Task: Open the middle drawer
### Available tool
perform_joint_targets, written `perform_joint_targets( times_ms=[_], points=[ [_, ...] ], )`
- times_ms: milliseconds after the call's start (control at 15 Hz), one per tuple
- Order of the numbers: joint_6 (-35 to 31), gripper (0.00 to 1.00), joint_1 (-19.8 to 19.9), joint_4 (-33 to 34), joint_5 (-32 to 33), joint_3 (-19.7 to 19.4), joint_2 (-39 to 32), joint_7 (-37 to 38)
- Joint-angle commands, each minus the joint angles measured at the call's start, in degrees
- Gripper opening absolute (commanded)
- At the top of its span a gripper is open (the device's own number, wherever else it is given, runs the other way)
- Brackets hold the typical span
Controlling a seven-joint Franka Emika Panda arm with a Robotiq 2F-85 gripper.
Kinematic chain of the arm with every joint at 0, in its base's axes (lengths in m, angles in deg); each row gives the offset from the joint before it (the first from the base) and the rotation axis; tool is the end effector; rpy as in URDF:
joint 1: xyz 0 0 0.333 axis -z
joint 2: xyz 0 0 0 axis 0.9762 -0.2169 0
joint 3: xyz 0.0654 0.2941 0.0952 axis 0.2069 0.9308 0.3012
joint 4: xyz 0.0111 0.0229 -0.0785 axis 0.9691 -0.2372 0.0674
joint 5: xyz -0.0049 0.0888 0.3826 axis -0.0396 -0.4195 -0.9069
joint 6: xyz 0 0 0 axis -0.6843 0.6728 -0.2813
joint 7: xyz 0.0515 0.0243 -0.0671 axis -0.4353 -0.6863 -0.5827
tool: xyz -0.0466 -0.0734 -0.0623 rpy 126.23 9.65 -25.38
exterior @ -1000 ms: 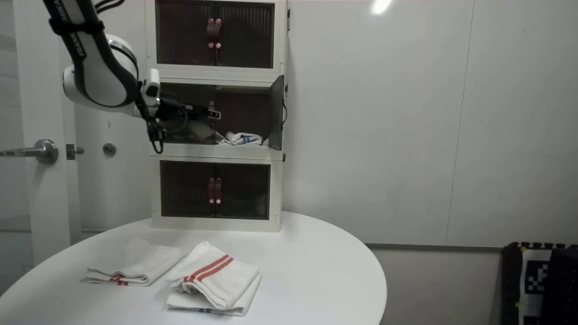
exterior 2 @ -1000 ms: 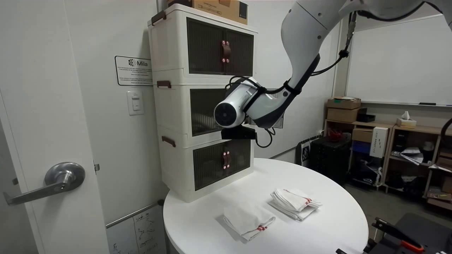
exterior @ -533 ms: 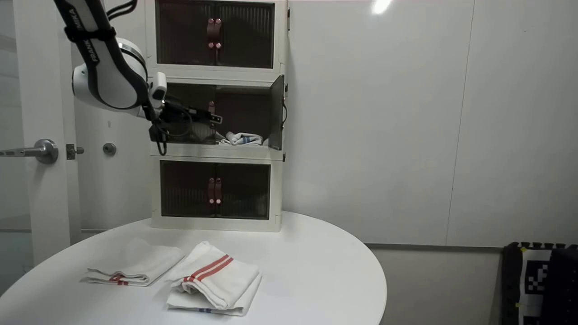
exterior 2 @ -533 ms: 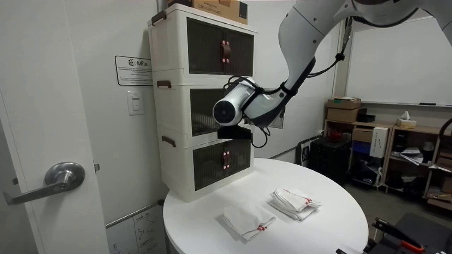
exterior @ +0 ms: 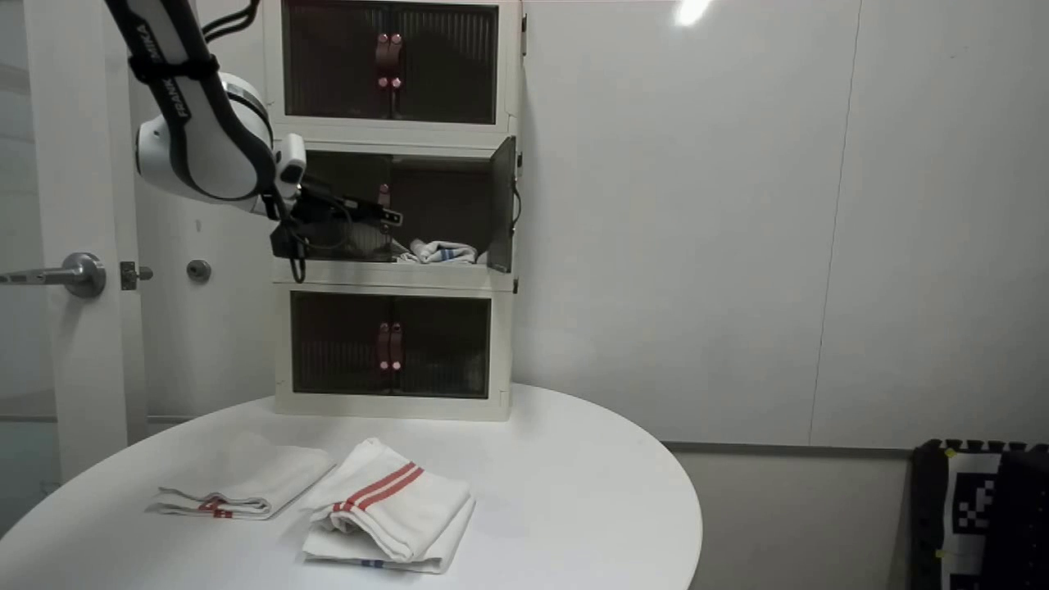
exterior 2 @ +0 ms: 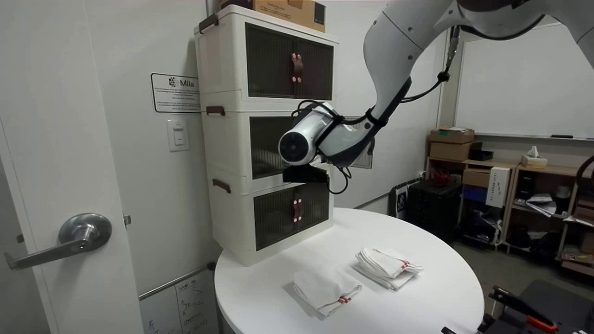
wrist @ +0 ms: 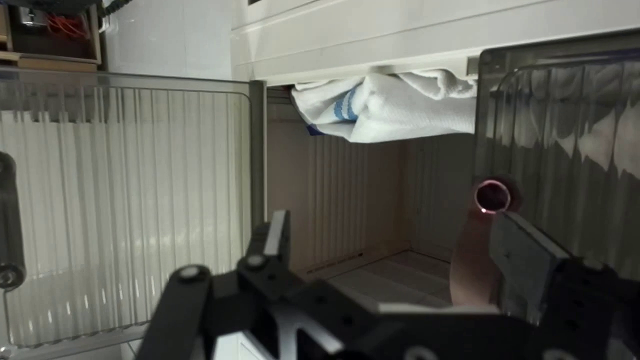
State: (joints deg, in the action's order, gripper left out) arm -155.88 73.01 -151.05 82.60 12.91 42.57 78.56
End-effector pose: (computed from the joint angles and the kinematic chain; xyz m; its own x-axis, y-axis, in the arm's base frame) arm 0.6668 0.1070 0.2873 0.1140 -0.1106 0.9873 -0.6127 -0.7901 -0.0178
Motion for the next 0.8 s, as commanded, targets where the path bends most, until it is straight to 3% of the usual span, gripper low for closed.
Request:
perform_joint_targets(
  times_ms=[0, 733],
  points=[
    [-0.1, 1.00, -0.3, 3.1, 3.3, -0.8, -1.9, 2.8],
    [0.2, 1.00, 0.3, 5.0, 4.8, -1.1, -2.0, 4.9]
  ],
)
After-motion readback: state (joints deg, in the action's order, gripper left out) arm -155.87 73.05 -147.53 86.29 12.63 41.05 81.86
